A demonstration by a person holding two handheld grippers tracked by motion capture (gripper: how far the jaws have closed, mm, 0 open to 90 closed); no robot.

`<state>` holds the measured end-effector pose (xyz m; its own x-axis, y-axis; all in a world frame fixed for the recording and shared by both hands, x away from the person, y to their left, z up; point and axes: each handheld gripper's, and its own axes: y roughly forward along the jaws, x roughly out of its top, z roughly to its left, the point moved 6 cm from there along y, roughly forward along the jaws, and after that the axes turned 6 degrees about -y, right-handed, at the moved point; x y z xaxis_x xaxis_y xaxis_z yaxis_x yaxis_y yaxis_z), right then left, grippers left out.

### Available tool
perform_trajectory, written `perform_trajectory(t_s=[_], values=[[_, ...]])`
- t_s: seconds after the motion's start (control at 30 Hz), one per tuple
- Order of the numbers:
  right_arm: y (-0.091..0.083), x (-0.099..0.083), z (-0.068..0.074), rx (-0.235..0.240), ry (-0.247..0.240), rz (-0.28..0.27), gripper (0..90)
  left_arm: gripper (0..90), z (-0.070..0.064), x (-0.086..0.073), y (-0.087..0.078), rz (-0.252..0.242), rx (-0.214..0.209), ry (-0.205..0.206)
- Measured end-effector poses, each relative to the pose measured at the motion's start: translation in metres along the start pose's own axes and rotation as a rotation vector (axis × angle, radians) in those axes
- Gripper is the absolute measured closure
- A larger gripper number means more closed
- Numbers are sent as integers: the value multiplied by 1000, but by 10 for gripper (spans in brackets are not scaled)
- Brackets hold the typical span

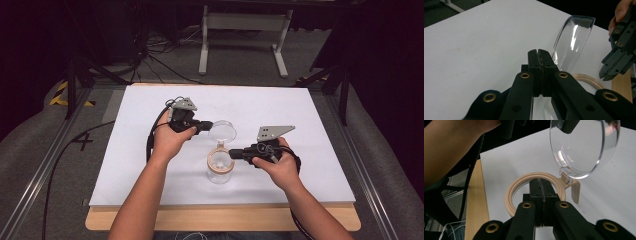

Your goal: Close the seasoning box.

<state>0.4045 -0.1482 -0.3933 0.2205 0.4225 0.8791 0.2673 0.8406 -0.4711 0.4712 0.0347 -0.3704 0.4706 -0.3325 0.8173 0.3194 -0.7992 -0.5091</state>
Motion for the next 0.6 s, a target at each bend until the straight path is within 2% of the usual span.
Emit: perform_trajectory(t_s=[0.27, 0.33, 0.37, 0.43, 0.57, 0.6], values=[[-1, 2, 0, 1, 8, -11, 900, 886, -14, -4, -6, 33, -26, 51], [-2, 2, 1, 5, 8, -13, 900, 885, -16, -4, -7, 27, -25, 57], [-2, 3, 1, 7, 8, -14, 900, 883, -20, -6, -9, 44, -13, 80], [-2, 3, 2, 13, 9, -9, 900, 880, -22, -8, -10, 52, -4, 91], [-1, 3, 5, 19, 0, -4, 900, 871, -26, -12, -16, 68, -7, 97], [-1, 3, 5, 21, -1, -1, 900, 869, -27, -13, -16, 57, -6, 96]])
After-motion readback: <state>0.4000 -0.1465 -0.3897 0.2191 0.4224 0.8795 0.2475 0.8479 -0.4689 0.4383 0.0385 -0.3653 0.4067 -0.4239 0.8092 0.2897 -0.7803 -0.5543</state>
